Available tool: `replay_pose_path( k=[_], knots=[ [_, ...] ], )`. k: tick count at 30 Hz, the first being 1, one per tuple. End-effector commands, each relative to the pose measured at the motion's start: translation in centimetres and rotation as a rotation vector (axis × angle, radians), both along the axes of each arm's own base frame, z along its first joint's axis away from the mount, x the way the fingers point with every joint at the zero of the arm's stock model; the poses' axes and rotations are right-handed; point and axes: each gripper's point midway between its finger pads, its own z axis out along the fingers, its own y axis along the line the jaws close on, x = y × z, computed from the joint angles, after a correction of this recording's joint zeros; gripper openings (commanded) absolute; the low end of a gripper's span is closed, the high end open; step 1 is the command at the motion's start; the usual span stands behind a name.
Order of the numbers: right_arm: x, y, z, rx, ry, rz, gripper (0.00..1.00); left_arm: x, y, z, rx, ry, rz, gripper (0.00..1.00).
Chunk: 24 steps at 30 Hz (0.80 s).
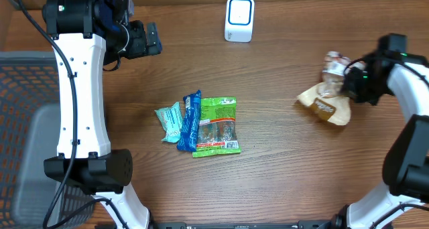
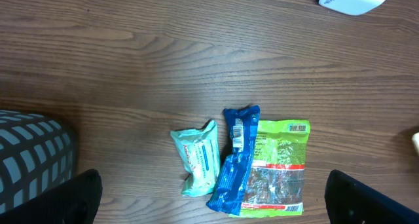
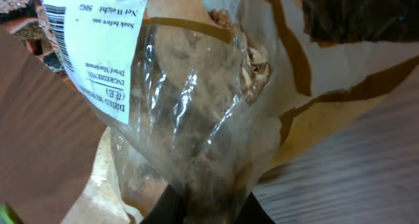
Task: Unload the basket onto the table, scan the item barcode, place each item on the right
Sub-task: 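Carry the mushroom bag right and set it on the table, then move the right gripper to the green snack bag and grasp it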
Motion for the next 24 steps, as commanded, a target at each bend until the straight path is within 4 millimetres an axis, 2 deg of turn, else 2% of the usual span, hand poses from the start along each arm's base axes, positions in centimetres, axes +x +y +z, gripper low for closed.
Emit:
replay_pose_path(
  k=[1, 5, 7, 8, 10, 13, 19, 22, 24],
  knots=[
    [-0.4, -3.4, 0.0, 0.048, 0.017, -0.276, 0.04, 0.1, 0.0, 0.5, 0.001, -0.014, 0.012, 1.0],
    [-1.0, -5.9, 0.0, 0.055, 0.015, -0.372, 0.06, 0.1, 0.0, 0.5, 0.001, -0.014, 0.012, 1.0],
    [-1.4, -6.6, -0.1, 0.042, 0.024, -0.388, 0.19, 0.1, 0.0, 0.5, 0.001, -0.014, 0.012, 1.0],
    [-1.7, -7.0, -0.2, 0.03, 0.033, -0.394, 0.36, 0.1, 0.0, 0.5, 0.001, -0.014, 0.012, 1.0],
    [-1.9, -7.0, -0.2, 0.025, 0.042, -0.388, 0.56, 0.1, 0.0, 0.5, 0.001, -0.014, 0.012, 1.0],
    [-2.0, -6.3, -0.1, 0.048, 0.045, -0.353, 0.62, 0.1, 0.0, 0.5, 0.001, -0.014, 0.012, 1.0],
    [-0.7, -1.1, 3.2, 0.159, -0.001, -0.09, 0.61, 0.1, -0.1, 0.5, 0.001, -0.014, 0.011, 1.0],
    [0.3, 4.0, 4.9, 0.269, -0.072, 0.112, 0.61, 0.1, 0.0, 0.5, 0.001, -0.014, 0.012, 1.0],
    [0.5, 7.3, 5.2, 0.305, -0.086, 0.219, 0.62, 0.1, 0.0, 0.5, 0.001, -0.014, 0.012, 1.0]
  ],
)
